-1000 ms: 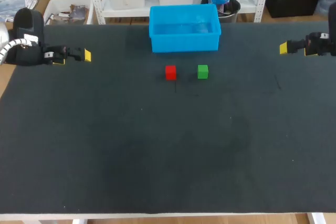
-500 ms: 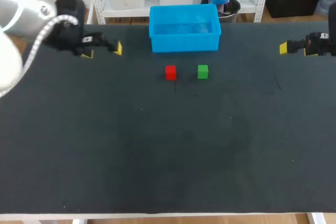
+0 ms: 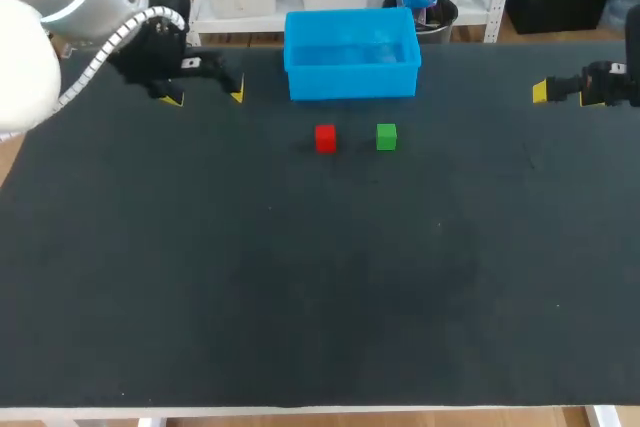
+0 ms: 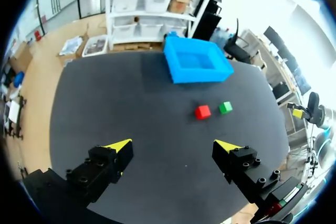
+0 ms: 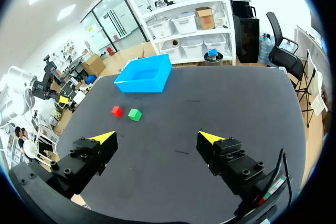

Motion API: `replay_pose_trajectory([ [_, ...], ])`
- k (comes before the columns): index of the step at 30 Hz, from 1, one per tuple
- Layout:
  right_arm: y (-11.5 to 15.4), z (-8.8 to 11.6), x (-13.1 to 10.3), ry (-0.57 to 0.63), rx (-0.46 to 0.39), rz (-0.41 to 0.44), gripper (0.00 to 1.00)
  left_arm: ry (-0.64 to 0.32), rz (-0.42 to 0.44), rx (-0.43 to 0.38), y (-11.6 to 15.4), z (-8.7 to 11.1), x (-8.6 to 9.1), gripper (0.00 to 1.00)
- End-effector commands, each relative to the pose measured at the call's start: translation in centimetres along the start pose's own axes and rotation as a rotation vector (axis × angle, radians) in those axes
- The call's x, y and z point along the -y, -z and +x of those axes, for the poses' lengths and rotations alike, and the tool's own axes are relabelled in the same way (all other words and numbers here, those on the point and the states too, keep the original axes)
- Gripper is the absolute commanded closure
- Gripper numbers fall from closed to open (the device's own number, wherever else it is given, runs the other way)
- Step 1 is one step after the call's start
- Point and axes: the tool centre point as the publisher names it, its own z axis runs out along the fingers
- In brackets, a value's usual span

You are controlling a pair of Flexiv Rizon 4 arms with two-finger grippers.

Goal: Use the left arm to pick the red cube and place it into the blue plastic box first, then use the right arm to grasp the green cube and put it into the same blue plastic box after the first action is fully finished.

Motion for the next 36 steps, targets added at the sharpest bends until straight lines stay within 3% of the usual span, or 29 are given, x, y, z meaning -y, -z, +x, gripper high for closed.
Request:
replay_pose_trajectory([
  [1, 0.0, 0.0, 0.0, 0.001, -0.001, 0.001, 0.0, 0.002, -0.035, -0.003, 0.0, -0.1, 0.2, 0.0],
  [4, 0.0, 0.0, 0.0, 0.001, -0.001, 0.001, 0.0, 0.002, -0.035, -0.003, 0.0, -0.1, 0.2, 0.0],
  [11, 0.0, 0.0, 0.0, 0.001, -0.001, 0.001, 0.0, 0.075, -0.183, -0.109, -2.6, -1.1, 3.5, 0.0],
  [18, 0.0, 0.0, 0.0, 0.001, -0.001, 0.001, 0.0, 0.112, -0.244, -0.145, -5.3, -1.9, 5.7, 0.0],
  [27, 0.0, 0.0, 0.0, 0.001, -0.001, 0.001, 0.0, 0.061, -0.278, -0.218, -9.4, -1.4, 8.0, 0.0],
  [36, 0.0, 0.0, 0.0, 0.001, -0.001, 0.001, 0.0, 0.029, -0.269, -0.186, -9.9, -1.4, 8.7, 0.0],
])
